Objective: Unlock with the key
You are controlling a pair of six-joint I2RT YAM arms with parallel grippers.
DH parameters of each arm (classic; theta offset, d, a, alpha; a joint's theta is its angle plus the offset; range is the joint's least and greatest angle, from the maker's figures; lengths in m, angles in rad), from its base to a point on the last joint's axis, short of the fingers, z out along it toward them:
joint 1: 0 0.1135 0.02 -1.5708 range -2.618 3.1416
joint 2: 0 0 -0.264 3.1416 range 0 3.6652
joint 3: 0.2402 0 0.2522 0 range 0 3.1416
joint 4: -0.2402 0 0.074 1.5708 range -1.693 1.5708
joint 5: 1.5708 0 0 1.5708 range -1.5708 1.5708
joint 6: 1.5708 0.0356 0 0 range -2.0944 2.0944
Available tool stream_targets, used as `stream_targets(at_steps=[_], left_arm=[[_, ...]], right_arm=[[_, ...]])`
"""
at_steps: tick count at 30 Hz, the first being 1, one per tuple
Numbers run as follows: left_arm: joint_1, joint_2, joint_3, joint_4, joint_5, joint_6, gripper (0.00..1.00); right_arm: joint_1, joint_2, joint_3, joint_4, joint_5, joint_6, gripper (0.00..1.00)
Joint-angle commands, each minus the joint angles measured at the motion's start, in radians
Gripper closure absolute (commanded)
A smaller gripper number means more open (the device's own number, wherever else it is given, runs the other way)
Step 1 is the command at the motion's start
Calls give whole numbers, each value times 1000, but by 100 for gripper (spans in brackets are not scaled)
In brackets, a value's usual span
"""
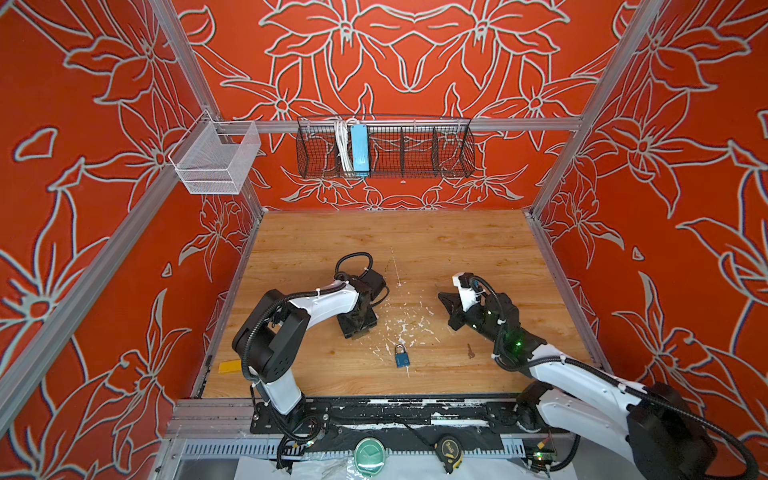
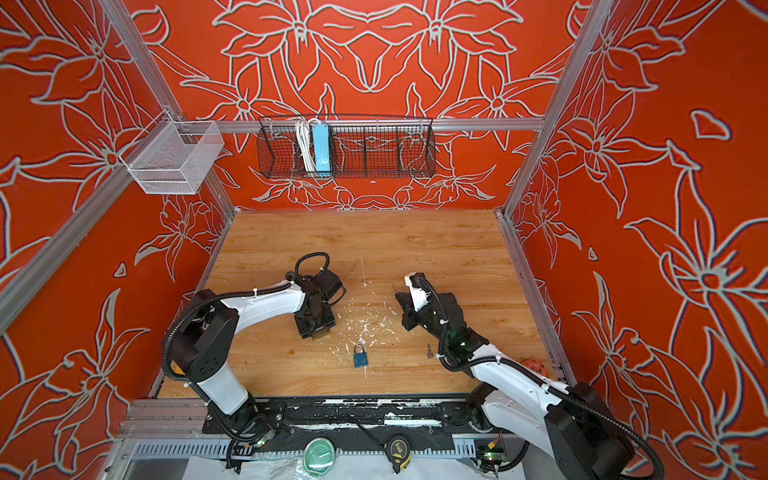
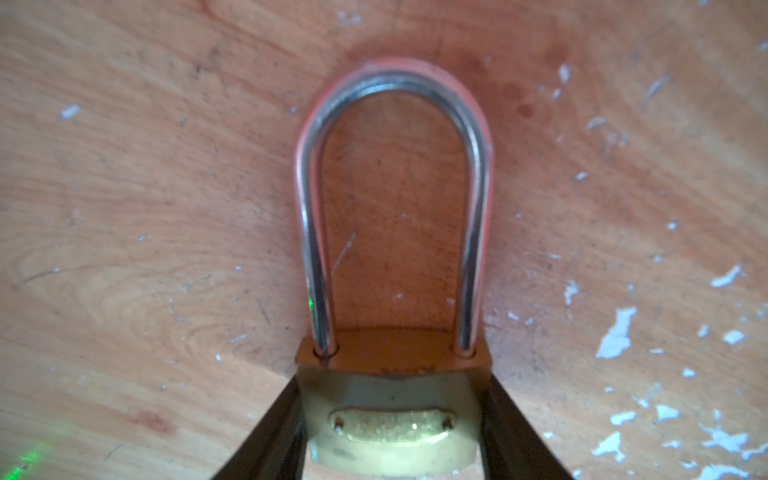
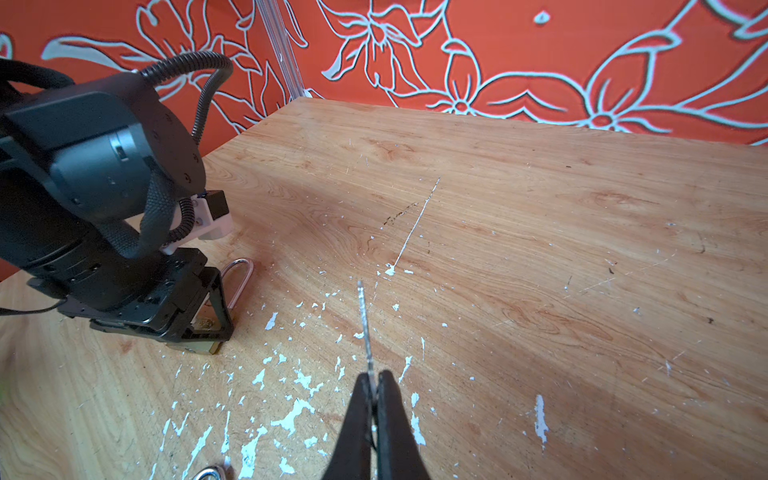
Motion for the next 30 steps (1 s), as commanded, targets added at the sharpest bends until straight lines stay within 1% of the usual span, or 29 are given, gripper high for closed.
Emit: stream_targets(at_steps=[1, 6, 15, 19, 25, 27, 30], left_arm=[[6, -11, 22, -17, -7, 15, 39], [6, 7, 20, -16, 7, 18, 33], [9, 11, -11, -19, -1, 2, 35], [9, 12, -6, -17, -10, 21, 43], [9, -4, 15, 18, 15, 62, 56], [9, -35, 6, 58, 33, 65, 59], [6, -130, -51, 156, 42, 38, 63]], right_arm=[[-6, -11, 9, 11, 5, -9, 100], [-8, -16, 8, 8, 4, -10, 100], [-10, -20, 8, 9, -1, -7, 100], [-11, -8, 5, 22, 1, -7, 100], [-20, -26, 1, 5, 19, -13, 100], [-27, -29, -4, 12, 16, -4, 100], [-35, -13, -2, 23, -10, 13, 100]])
